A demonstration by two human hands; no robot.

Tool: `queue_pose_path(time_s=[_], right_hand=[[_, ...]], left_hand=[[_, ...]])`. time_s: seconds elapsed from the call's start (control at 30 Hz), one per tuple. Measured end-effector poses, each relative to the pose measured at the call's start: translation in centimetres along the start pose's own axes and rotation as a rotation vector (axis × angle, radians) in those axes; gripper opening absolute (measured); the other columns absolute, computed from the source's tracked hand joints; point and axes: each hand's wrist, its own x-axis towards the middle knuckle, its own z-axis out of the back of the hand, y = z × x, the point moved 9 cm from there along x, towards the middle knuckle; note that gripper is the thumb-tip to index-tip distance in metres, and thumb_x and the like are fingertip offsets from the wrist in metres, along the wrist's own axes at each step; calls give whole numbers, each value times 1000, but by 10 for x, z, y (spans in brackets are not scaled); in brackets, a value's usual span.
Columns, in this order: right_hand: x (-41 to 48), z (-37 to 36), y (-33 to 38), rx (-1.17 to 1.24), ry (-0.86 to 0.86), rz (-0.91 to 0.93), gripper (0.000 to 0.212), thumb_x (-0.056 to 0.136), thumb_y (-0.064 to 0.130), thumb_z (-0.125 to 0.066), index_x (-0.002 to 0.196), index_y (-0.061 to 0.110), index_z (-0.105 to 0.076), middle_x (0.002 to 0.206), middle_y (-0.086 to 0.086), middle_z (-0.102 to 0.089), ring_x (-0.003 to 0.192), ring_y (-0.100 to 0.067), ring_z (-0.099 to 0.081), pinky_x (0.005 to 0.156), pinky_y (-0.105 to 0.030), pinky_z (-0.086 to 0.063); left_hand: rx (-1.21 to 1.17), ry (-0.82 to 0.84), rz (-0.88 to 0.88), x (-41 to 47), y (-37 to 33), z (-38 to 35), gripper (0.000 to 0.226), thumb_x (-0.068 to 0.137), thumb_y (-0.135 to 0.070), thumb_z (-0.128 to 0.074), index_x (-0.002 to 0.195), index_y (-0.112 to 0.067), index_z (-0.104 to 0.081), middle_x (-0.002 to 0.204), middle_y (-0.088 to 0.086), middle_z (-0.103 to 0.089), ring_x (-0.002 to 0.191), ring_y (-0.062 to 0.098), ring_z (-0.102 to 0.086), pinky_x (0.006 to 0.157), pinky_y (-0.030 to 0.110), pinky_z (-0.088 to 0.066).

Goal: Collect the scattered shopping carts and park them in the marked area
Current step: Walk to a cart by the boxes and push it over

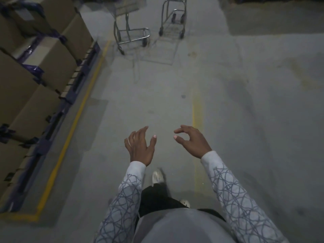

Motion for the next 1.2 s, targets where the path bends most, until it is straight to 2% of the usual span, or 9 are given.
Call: queue_pose_path(time_s=[0.1, 0.23, 0.33, 0.53, 0.8, 1.0, 1.13, 1.2], right_hand=[[71, 2, -4, -5, 30, -11, 24, 90, 38, -70, 113, 30, -70, 145, -4, -53, 137, -20, -42, 107, -24, -27], [182, 19, 6, -23, 15, -4, 24, 91, 38, -69, 114, 30, -70, 146, -4, -52, 138, -20, -41, 109, -27, -27], [267, 38, 25, -31, -2, 5, 25, 91, 37, -69, 115, 28, -70, 146, -5, -52, 138, -19, -41, 106, -23, -26], [398, 94, 56, -13, -125, -27, 25, 90, 38, -70, 113, 29, -71, 143, -3, -55, 136, -19, -45, 111, -30, -30], [558, 144, 35, 38, -153, -123, 23, 89, 38, -72, 111, 32, -72, 143, -3, -55, 135, -19, -46, 109, -28, -30], [708, 190, 17, 49, -150, -118, 25, 90, 37, -71, 113, 29, -72, 142, -4, -55, 135, -19, -46, 106, -23, -28], [811, 239, 20, 32, -141, -97, 25, 90, 38, -71, 113, 29, -71, 142, -4, -55, 135, -20, -46, 111, -29, -30], [859, 264, 26, 31, -147, -85, 26, 90, 37, -70, 114, 27, -71, 142, -5, -56, 134, -20, -47, 109, -26, -29]], left_hand=[[-7, -5, 8, 72, -1, -10, 58, 90, -60, -38, 141, -32, -45, 145, -1, -48, 143, 26, -25, 118, 52, -8], [-29, -13, 8, 187, -6, -19, 58, 91, -59, -37, 141, -31, -46, 145, -2, -49, 142, 26, -25, 118, 52, -8], [-54, -4, -9, 281, -17, -22, 58, 90, -61, -36, 140, -33, -45, 145, -3, -49, 142, 25, -25, 118, 52, -8], [-53, -1, -99, 440, -73, -10, 59, 90, -62, -35, 139, -32, -48, 142, -4, -51, 141, 25, -27, 118, 51, -9], [-26, 100, -152, 600, -112, -54, 60, 90, -64, -32, 140, -34, -45, 145, -4, -48, 142, 23, -25, 117, 52, -8], [-10, 107, -144, 746, -154, -94, 58, 91, -61, -36, 140, -32, -47, 144, -3, -49, 142, 23, -25, 118, 50, -7], [-11, 96, -154, 842, -195, -108, 56, 92, -60, -37, 139, -33, -47, 143, -5, -49, 141, 23, -26, 118, 51, -8], [-8, 79, -144, 885, -215, -110, 55, 92, -60, -38, 139, -33, -47, 143, -5, -49, 141, 23, -28, 118, 52, -9]])
